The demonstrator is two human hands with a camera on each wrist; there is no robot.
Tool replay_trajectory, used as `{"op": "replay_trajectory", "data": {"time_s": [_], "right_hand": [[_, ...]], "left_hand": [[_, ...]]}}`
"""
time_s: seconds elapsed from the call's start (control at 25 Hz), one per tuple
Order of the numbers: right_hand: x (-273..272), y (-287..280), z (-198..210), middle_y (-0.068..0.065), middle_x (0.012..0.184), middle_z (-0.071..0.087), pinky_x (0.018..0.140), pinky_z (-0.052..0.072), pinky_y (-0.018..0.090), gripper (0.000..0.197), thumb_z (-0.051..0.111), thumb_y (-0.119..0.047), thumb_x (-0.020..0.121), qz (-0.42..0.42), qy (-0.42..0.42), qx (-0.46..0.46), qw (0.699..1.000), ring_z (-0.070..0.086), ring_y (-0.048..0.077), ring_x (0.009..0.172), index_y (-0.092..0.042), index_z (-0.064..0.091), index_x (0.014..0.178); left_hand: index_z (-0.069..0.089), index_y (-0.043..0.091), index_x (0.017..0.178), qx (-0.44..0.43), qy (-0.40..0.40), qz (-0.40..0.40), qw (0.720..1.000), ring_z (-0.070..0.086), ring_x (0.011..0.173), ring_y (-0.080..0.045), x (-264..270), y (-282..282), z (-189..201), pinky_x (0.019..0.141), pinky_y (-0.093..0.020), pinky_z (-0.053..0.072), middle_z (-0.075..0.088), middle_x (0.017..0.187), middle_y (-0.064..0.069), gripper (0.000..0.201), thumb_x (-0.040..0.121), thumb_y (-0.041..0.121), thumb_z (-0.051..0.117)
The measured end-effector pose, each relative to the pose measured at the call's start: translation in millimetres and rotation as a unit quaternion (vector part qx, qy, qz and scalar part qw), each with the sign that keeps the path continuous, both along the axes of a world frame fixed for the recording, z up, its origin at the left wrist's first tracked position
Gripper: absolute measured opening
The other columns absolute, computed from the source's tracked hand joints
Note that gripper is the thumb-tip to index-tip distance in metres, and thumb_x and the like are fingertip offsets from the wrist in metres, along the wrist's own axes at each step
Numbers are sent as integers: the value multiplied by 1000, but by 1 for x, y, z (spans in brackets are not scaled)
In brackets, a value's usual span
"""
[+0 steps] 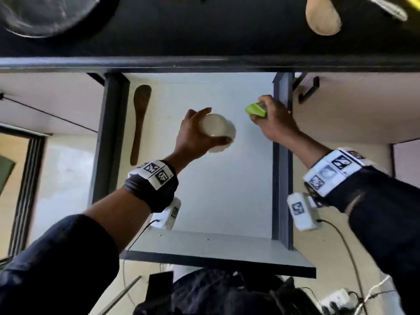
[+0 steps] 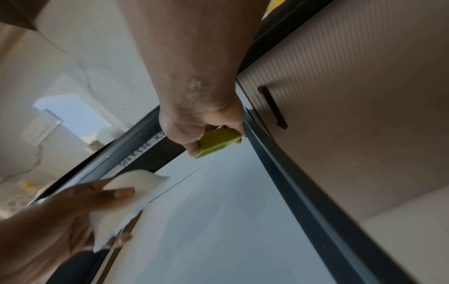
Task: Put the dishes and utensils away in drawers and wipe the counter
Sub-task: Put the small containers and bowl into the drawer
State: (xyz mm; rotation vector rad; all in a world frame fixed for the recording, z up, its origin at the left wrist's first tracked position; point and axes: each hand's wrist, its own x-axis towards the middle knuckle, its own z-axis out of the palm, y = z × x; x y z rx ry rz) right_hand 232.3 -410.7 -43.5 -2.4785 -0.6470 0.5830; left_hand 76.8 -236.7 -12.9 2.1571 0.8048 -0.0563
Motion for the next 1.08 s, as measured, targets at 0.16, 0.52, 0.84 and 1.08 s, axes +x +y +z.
{"op": "replay_trajectory", "data": {"time_s": [0.16,0.52,0.84,1.08], "right_hand": [[14,32,-14,16,129,48,86,41,37,51,60,-37,92,-28,32,-70,997,52,38,114,-15,39,133],[30,58,-40,15,141,37,84,47,38,68,76,-36,80,-102,-66,-95,988,53,37,115,-16,40,133],[26,32,-20,20,160,9,114,26,46,84,76,-39,78,26,-112,-155,981,21,42,143,-13,33,145],[14,-35,-18,18,162,3,119,16,47,90,69,-44,82,93,-151,-135,975,3,40,149,-10,24,153]], "left_hand": [[53,28,135,4,30,4,1000,51,114,-20,5,5,-21,92,-43,51,44,112,11,97,50,54,90],[53,28,135,14,17,11,1000,50,115,-16,-3,20,-29,94,-34,47,46,115,10,97,49,51,93],[53,24,136,29,-5,-3,1000,50,117,-20,23,21,-39,97,-33,45,49,119,3,98,50,47,93],[51,22,138,71,-11,-5,997,48,120,-23,65,24,-57,96,-35,45,49,126,-2,99,52,49,91]]}}
